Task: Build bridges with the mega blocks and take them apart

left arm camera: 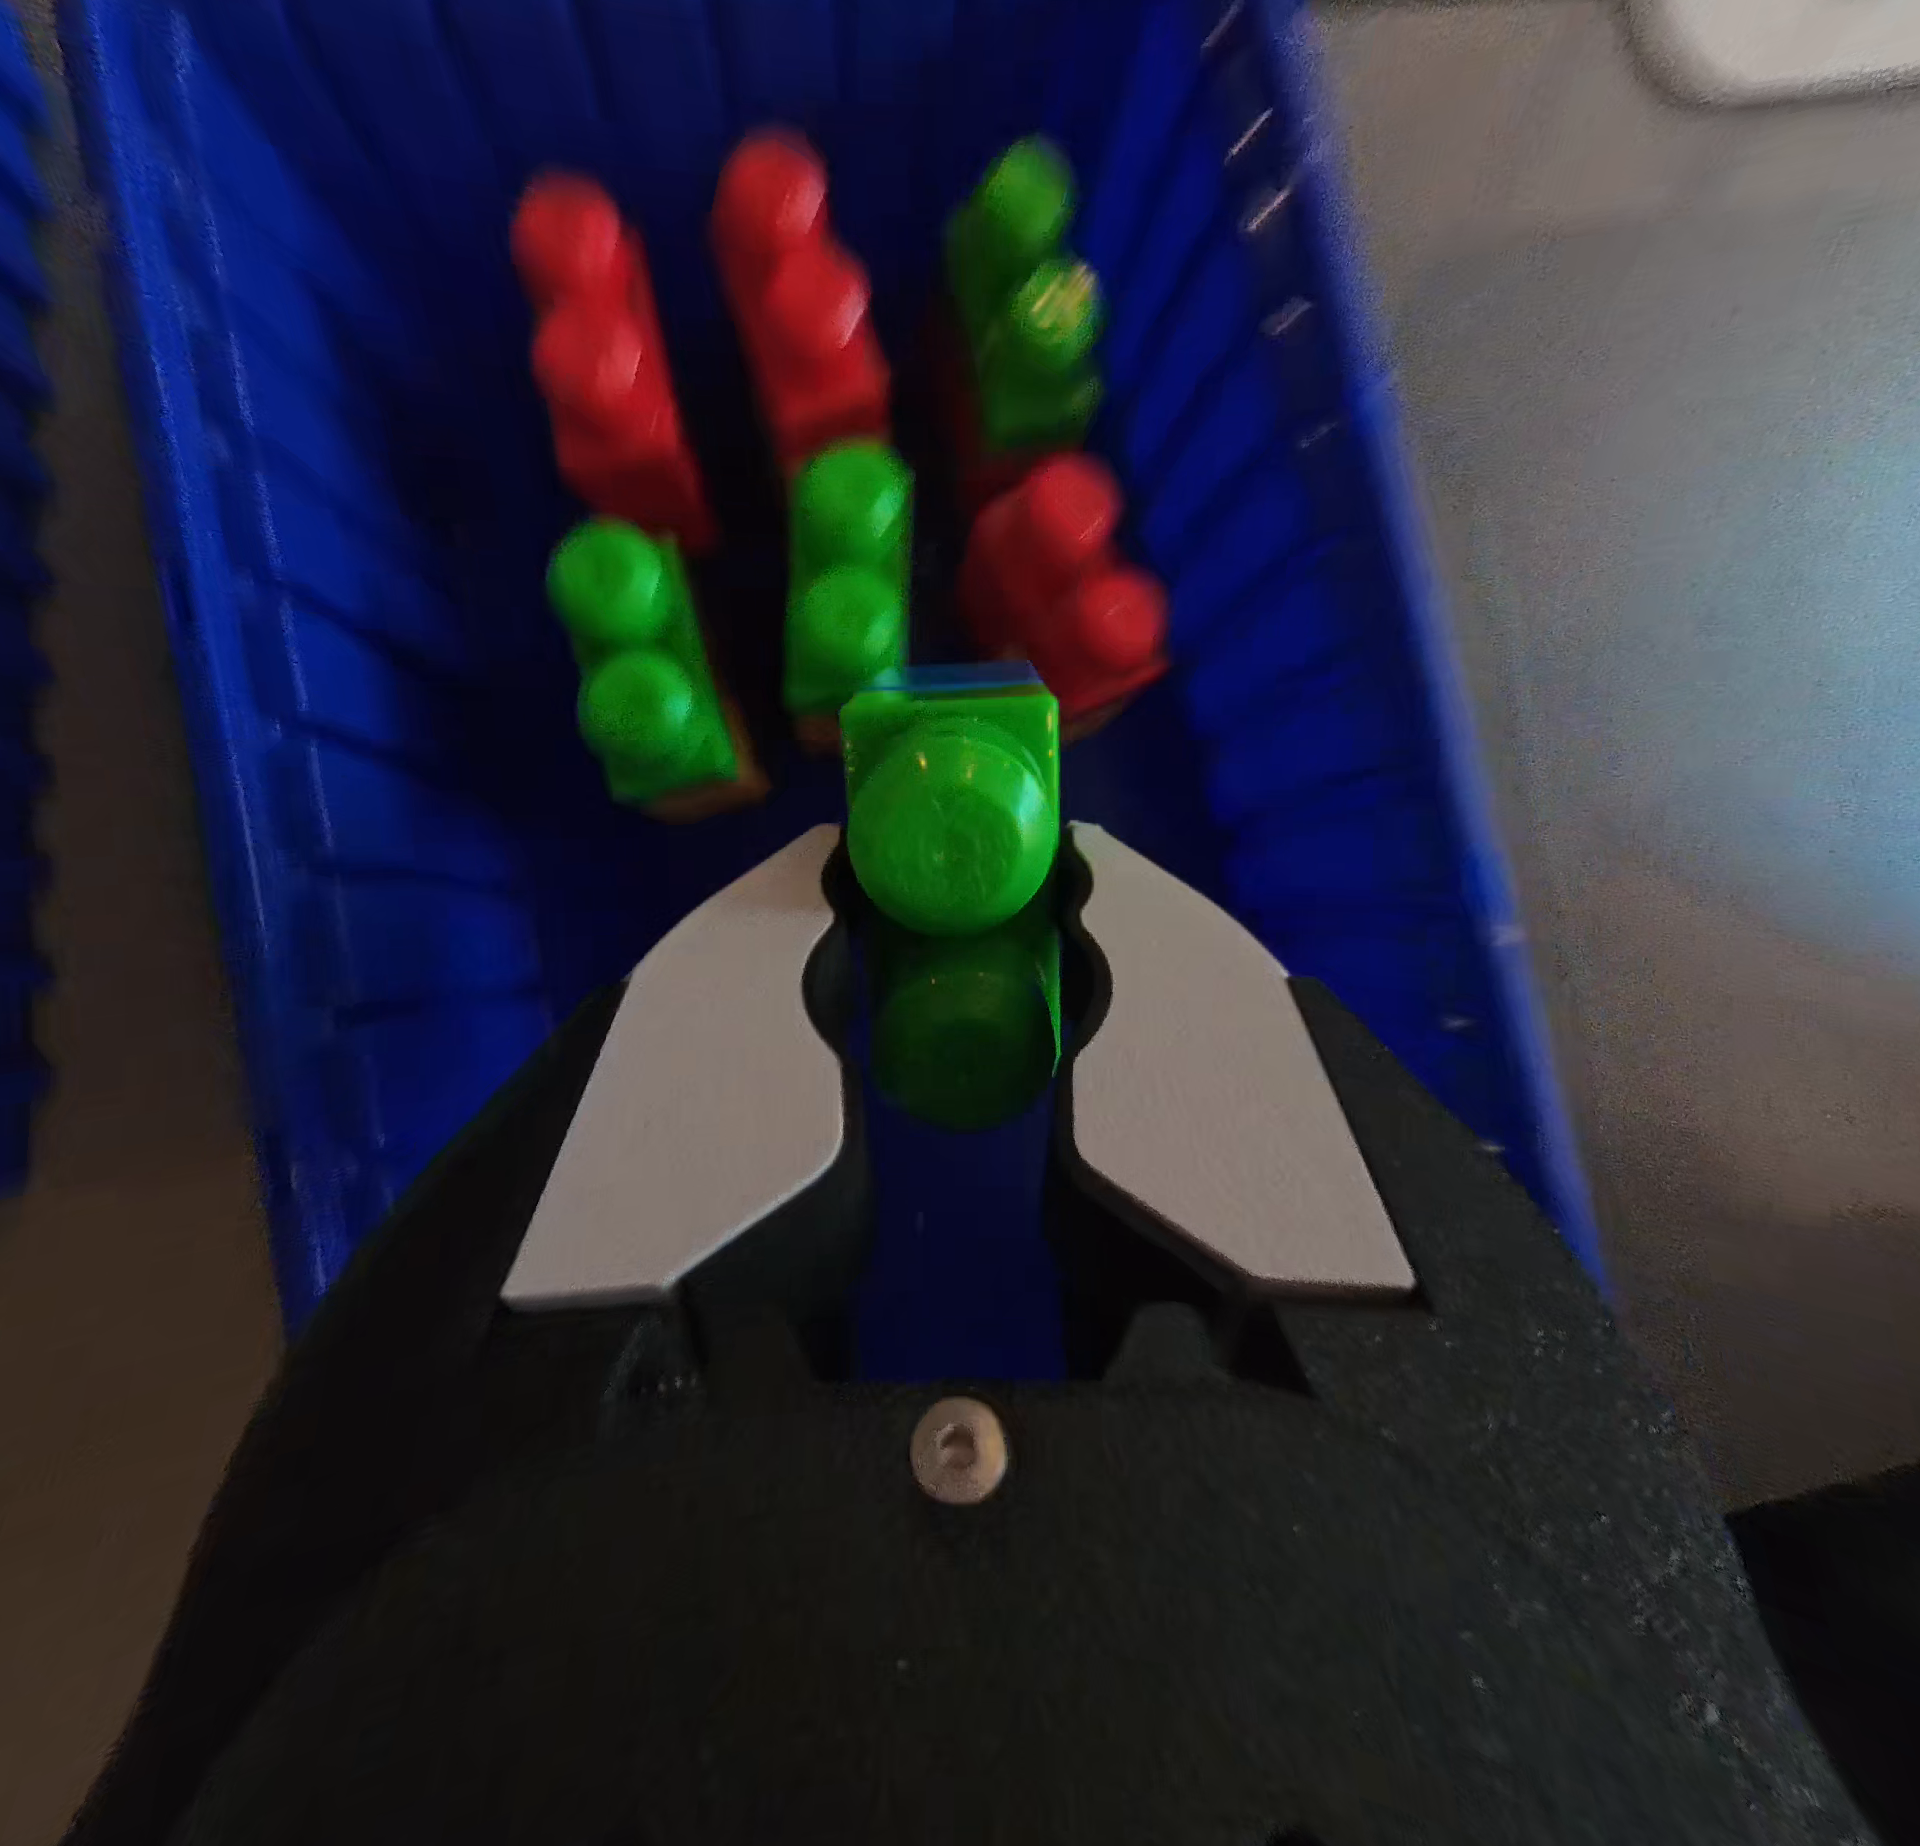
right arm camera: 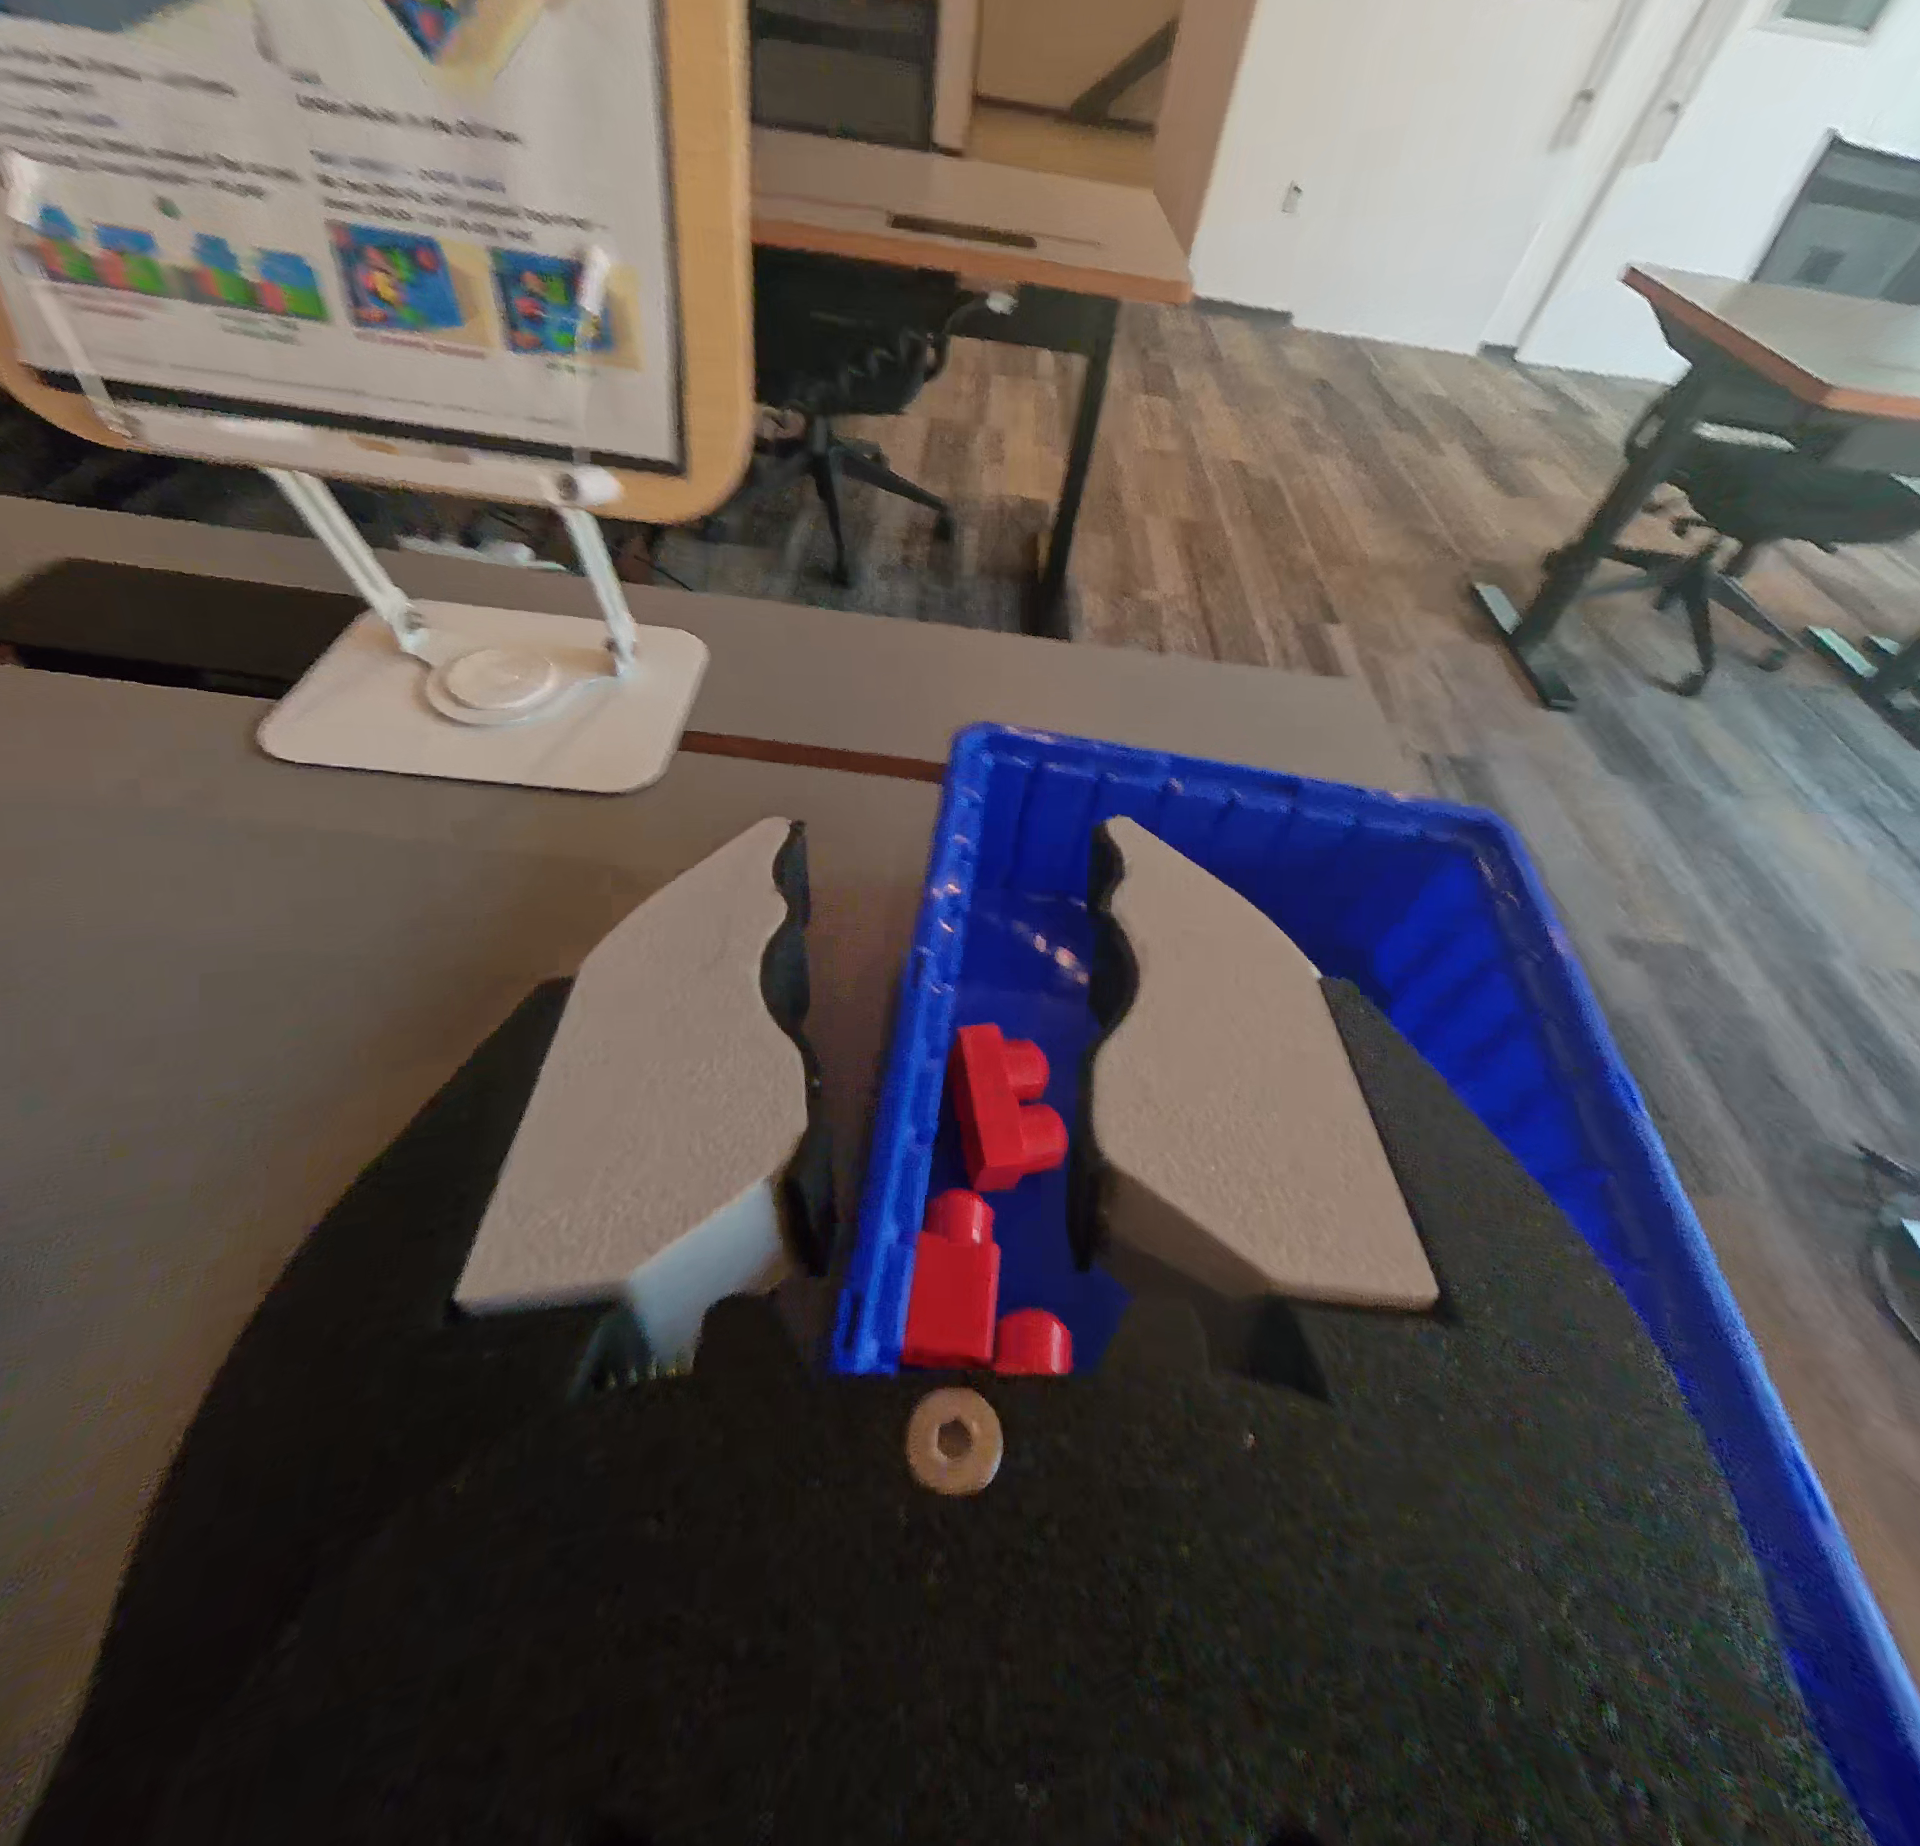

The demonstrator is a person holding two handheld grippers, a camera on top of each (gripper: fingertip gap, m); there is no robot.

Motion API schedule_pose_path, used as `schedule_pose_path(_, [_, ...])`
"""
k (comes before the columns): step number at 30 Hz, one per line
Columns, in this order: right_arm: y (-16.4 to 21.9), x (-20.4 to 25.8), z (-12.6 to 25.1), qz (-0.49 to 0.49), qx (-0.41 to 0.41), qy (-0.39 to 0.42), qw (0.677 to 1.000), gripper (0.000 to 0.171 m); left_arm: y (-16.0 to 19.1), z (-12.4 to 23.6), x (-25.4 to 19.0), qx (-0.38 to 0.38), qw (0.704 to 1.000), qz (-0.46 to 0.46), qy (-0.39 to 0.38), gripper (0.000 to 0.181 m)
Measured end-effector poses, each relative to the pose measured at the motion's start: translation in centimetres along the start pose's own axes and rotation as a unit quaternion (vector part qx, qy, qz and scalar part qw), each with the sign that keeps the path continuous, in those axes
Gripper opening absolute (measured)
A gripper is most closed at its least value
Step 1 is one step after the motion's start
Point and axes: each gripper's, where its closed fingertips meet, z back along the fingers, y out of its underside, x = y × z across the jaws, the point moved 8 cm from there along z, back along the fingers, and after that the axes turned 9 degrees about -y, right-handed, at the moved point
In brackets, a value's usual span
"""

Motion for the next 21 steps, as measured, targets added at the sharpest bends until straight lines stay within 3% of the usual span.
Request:
schedule_pose_path(1, [-0.4,0.6,-0.1,0.004,-0.014,-0.02,1.0,0.051,-0.9,1.3,-1.0,-0.042,0.999,-0.012,0.018,0.036])
schedule_pose_path(7, [-3.3,5.4,-0.6,0.042,-0.124,-0.175,0.976,0.053,-6.1,8.6,-9.4,-0.274,0.947,-0.083,0.145,0.036])
schedule_pose_path(10, [-4.8,7.9,-0.6,0.051,-0.194,-0.241,0.95,0.039,-7.8,10.6,-13.0,-0.34,0.914,-0.104,0.196,0.036])
schedule_pose_path(13, [-6.3,10.7,-0.1,0.063,-0.273,-0.323,0.904,0.04,-8.9,11.9,-16.1,-0.393,0.873,-0.115,0.264,0.036])
schedule_pose_path(15, [-7.0,12.8,0.4,0.058,-0.325,-0.405,0.853,0.048,-9.3,12.4,-18.2,-0.421,0.839,-0.119,0.323,0.035])
schedule_pose_path(17, [-7.6,14.9,0.7,0.042,-0.347,-0.483,0.803,0.069,-9.4,12.6,-20.1,-0.444,0.805,-0.124,0.375,0.035])
schedule_pose_path(19, [-7.9,16.9,0.5,0.032,-0.33,-0.544,0.771,0.097,-9.2,12.6,-21.9,-0.453,0.771,-0.128,0.429,0.035])
schedule_pose_path(21, [-7.8,18.9,0.0,0.048,-0.297,-0.587,0.752,0.107,-8.9,12.2,-23.6,-0.456,0.74,-0.137,0.475,0.035])
